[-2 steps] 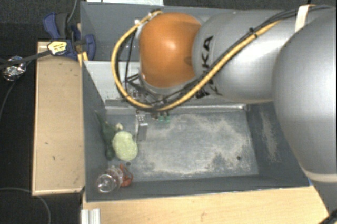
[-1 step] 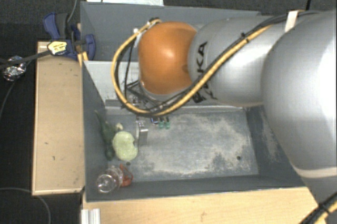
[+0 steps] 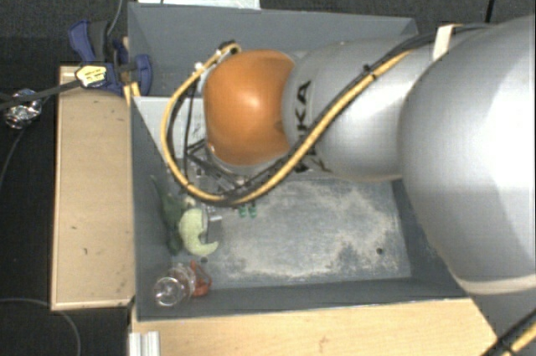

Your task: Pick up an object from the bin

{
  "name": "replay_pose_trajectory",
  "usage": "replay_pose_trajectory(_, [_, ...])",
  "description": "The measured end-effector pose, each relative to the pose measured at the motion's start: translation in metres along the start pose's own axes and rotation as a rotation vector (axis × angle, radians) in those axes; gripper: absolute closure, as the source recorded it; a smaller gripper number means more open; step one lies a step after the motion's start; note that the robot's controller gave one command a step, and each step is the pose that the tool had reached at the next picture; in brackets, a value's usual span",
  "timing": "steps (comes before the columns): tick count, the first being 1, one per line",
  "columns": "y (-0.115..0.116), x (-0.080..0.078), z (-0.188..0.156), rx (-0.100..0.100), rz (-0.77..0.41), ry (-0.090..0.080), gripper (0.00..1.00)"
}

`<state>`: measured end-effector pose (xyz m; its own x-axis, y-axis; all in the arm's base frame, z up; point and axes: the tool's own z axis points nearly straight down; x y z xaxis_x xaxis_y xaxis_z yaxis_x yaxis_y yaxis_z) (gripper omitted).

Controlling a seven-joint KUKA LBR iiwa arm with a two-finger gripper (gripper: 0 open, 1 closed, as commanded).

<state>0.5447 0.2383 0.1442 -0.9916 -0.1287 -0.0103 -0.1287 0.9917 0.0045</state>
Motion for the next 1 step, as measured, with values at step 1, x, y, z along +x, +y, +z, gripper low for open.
replay_pose_trajectory(1, [0.006, -0.0066, 0.063, 0.003, -0.063, 0.008, 0.0])
